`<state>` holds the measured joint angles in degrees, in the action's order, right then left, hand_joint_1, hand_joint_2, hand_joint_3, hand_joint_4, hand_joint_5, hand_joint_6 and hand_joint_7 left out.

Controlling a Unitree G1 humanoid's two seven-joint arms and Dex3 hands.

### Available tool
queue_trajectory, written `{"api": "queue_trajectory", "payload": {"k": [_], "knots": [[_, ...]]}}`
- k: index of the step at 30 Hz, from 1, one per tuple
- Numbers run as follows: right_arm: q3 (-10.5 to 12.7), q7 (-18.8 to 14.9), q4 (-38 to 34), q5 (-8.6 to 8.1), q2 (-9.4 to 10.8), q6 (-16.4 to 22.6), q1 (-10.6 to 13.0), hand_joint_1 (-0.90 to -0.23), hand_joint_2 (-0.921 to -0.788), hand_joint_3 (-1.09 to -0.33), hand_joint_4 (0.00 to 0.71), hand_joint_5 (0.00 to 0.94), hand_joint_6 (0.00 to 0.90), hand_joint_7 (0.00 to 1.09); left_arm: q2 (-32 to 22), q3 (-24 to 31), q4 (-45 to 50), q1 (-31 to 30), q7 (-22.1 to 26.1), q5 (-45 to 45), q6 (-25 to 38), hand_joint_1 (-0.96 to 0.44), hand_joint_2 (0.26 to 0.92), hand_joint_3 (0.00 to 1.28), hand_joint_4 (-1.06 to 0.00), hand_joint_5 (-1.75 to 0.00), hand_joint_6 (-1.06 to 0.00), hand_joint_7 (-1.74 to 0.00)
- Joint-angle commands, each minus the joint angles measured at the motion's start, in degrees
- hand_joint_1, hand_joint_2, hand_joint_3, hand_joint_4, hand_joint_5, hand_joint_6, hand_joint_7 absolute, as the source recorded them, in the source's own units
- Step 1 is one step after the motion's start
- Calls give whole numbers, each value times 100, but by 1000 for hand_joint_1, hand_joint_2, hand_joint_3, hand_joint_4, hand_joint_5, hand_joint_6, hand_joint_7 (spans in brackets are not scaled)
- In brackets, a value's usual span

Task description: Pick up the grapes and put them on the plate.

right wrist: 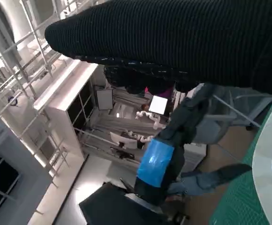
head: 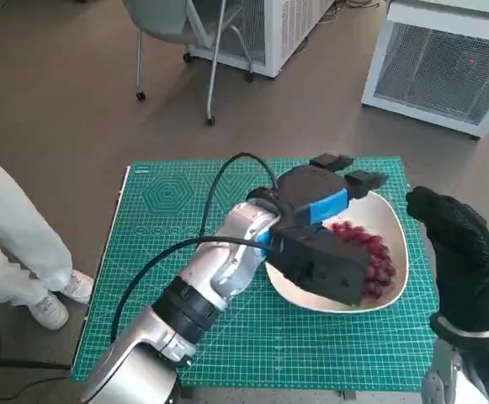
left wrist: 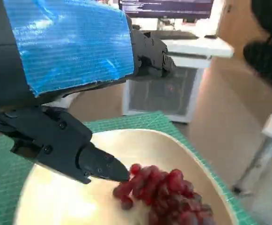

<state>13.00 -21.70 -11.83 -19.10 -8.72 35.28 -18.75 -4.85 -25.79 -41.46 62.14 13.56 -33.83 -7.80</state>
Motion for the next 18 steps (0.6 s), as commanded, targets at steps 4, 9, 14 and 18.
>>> {"api": "queue_trajectory", "payload": {"k": [4,9,14,18], "knots": [[-52,4,32,-56,47,-124,162,-472,-921,-549,530,0,194,580,-250,702,54,-532,-118,878,-592,-519,914,60,1,1,-169,-10],[-83,33,101,-42,70,-158,188,-472,-921,-549,530,0,194,582,-428,1231,269,-951,22,1560,-808,-525,920,131,1,1,-184,-15],[-96,60,155,-29,74,-186,212,-472,-921,-549,530,0,193,583,-645,1749,419,-1382,288,2297,-1125,-536,921,196,-1,0,-196,-18],[-105,67,173,-19,82,-198,218,-475,-921,-548,531,1,194,583,-772,2241,455,-1745,693,3099,-1472,-545,921,229,-14,-6,-206,-21]]}}
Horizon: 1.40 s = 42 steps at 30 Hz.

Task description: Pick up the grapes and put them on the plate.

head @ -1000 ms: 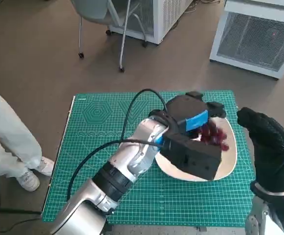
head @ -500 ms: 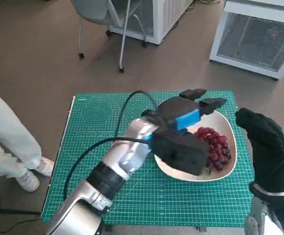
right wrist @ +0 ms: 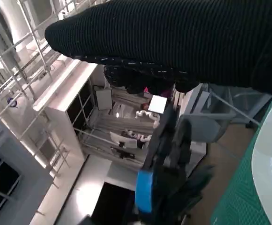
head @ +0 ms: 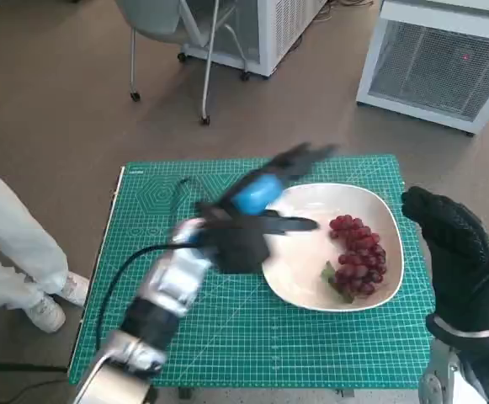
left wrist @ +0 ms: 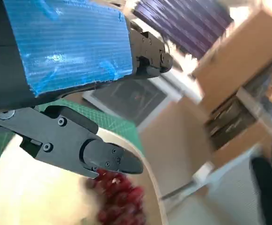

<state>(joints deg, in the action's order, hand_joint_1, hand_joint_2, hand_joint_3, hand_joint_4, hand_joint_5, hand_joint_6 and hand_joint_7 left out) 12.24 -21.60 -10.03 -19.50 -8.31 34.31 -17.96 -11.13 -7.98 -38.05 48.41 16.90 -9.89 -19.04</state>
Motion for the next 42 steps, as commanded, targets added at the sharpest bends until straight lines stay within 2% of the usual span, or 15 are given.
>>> {"api": "queue_trajectory", "payload": {"k": [1,6,10,18,26,42], "knots": [[-32,60,0,26,43,-104,141,-476,-921,-547,531,1,194,584,-157,555,126,-437,462,875,-398,-545,921,234,-19,-8,-210,-22],[-49,70,19,36,52,-124,142,-481,-921,-546,531,1,194,585,-153,1037,361,-786,1039,1831,-395,-540,921,245,-48,-19,-220,-25],[-57,75,17,39,56,-137,130,-482,-921,-546,531,1,193,586,-104,1376,802,-1126,1416,2599,-147,-527,921,258,-70,-22,-218,-21],[-83,96,26,41,67,-198,95,-486,-921,-543,532,1,191,586,-55,1714,1741,-1727,1693,3520,507,-536,921,287,-65,-9,-200,-9],[-113,94,50,22,76,-225,94,-486,-921,-541,533,1,191,587,-73,1804,2390,-2200,1739,3693,711,-540,921,304,-66,-7,-199,-7],[-137,53,128,-45,84,-315,147,-489,-921,-533,532,1,189,589,-103,1779,2962,-2736,1796,3752,1167,-525,921,327,-71,-5,-215,-15]]}}
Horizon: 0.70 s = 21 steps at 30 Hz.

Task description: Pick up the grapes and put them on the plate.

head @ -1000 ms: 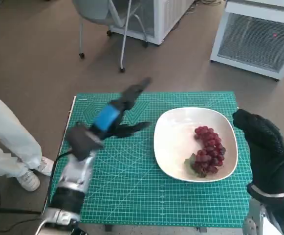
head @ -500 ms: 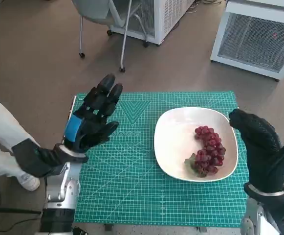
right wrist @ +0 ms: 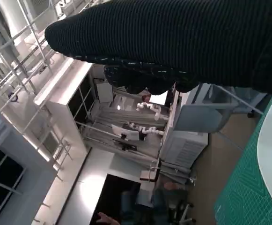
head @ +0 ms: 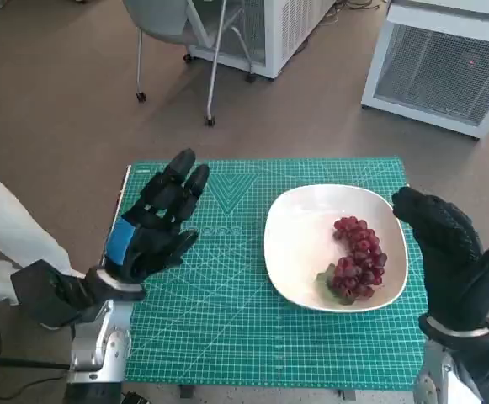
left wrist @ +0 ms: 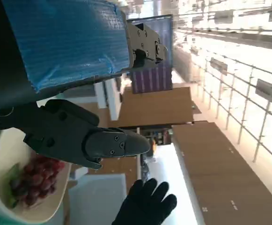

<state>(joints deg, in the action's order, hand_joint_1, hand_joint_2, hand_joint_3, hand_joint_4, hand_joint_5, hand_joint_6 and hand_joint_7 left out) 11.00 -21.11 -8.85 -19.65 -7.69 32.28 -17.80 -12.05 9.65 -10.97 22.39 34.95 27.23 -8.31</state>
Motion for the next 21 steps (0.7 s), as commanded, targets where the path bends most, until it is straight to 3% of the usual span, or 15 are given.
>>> {"api": "queue_trajectory", "payload": {"k": [1,21], "knots": [[-12,3,12,-32,18,-115,131,-489,-921,-533,532,1,189,590,-1,17,287,-156,-14,42,105,-525,921,328,-70,-4,-215,-15],[13,-6,51,-12,-53,-185,111,-490,-921,-530,533,1,189,590,218,53,482,-326,29,279,118,-487,921,273,-65,-2,-196,-5]]}}
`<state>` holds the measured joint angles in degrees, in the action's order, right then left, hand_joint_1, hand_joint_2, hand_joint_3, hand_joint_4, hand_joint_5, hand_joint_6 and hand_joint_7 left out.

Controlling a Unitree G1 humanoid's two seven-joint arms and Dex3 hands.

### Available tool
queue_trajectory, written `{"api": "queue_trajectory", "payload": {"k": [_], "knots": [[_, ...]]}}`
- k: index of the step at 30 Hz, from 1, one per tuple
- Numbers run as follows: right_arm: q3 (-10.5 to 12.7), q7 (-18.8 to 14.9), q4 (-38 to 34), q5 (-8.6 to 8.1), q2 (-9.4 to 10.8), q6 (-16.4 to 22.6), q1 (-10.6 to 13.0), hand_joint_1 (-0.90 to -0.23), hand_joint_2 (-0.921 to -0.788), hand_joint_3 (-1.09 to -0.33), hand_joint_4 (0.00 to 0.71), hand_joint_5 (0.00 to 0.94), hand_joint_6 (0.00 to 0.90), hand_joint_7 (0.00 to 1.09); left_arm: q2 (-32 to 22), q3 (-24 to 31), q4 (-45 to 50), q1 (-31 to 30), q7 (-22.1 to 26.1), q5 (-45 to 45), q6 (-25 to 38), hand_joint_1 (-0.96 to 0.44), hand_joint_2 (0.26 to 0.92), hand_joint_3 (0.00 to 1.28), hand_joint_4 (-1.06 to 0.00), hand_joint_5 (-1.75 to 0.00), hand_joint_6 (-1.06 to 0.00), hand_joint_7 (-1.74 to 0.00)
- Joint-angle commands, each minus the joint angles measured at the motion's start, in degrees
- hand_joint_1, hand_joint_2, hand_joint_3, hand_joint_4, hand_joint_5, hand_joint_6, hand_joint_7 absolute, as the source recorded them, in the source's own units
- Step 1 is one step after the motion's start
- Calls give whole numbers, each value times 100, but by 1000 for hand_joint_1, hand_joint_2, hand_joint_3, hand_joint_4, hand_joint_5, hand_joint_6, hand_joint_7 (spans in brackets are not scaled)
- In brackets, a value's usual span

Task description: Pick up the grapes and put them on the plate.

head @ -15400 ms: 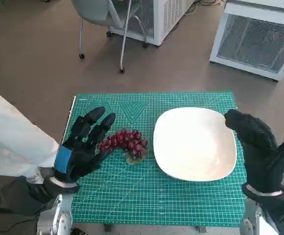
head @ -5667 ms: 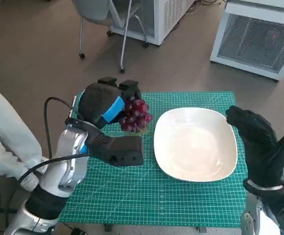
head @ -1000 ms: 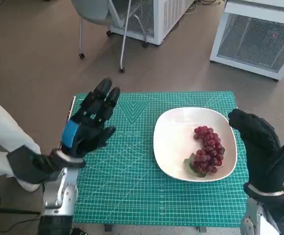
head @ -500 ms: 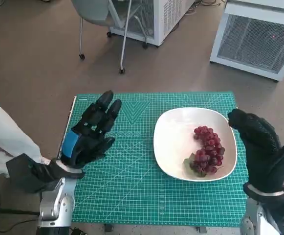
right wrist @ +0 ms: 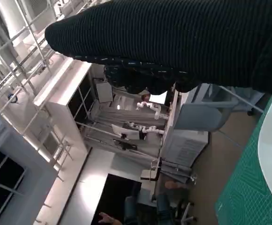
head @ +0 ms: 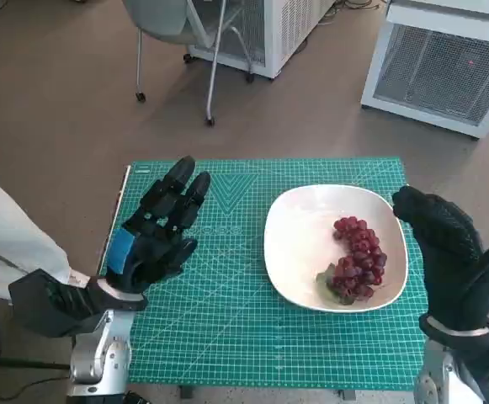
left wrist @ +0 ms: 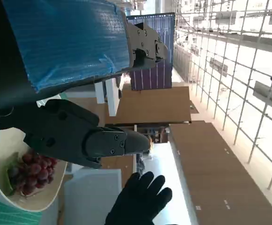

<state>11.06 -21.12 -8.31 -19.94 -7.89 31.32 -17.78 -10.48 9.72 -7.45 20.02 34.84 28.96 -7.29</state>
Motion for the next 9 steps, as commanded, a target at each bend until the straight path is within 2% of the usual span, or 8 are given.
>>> {"api": "queue_trajectory", "payload": {"k": [1,6,9], "knots": [[9,-8,-5,15,-39,-91,108,-490,-921,-530,533,1,190,590,67,57,124,-96,55,131,3,-469,919,258,-66,-2,-198,-6],[19,-20,-23,6,-66,-86,102,-490,-921,-529,533,1,190,590,160,126,26,-130,158,226,-192,-187,905,157,-118,-19,-265,-45],[21,-21,-29,8,-77,-82,100,-487,-921,-530,533,1,190,589,253,142,-39,-140,196,215,-355,-91,905,131,-165,-31,-305,-74]]}}
